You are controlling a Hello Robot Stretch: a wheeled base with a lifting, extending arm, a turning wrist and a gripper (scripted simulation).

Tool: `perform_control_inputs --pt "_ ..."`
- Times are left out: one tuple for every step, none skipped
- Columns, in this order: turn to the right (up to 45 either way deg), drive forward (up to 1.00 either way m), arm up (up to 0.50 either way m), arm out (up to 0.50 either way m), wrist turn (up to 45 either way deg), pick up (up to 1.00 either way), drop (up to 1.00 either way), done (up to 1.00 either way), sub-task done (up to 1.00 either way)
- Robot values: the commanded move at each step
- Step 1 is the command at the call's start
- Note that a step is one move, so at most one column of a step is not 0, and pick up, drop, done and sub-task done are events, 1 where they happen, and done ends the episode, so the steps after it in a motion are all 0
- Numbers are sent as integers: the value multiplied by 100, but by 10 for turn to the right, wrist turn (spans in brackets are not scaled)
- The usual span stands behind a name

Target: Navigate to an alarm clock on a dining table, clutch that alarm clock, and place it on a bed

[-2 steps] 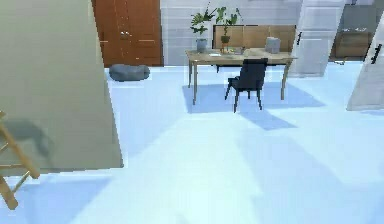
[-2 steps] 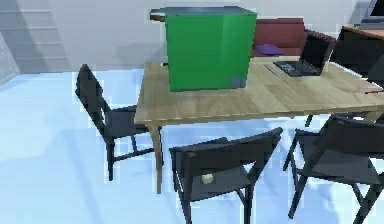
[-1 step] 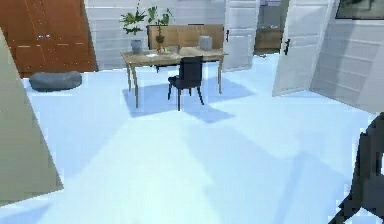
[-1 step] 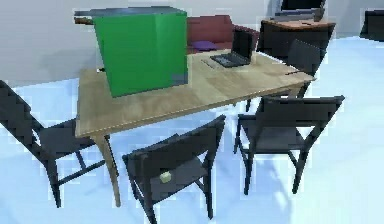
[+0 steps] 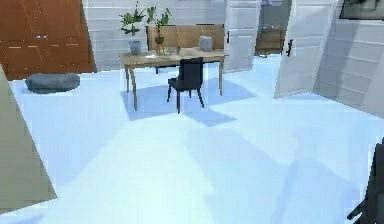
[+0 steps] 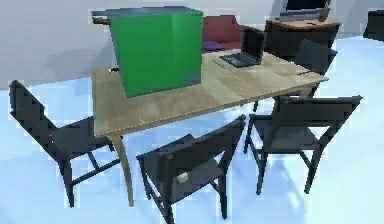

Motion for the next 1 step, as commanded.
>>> perform_control_inputs --pt "150 0 0 0 0 0 0 0 0"
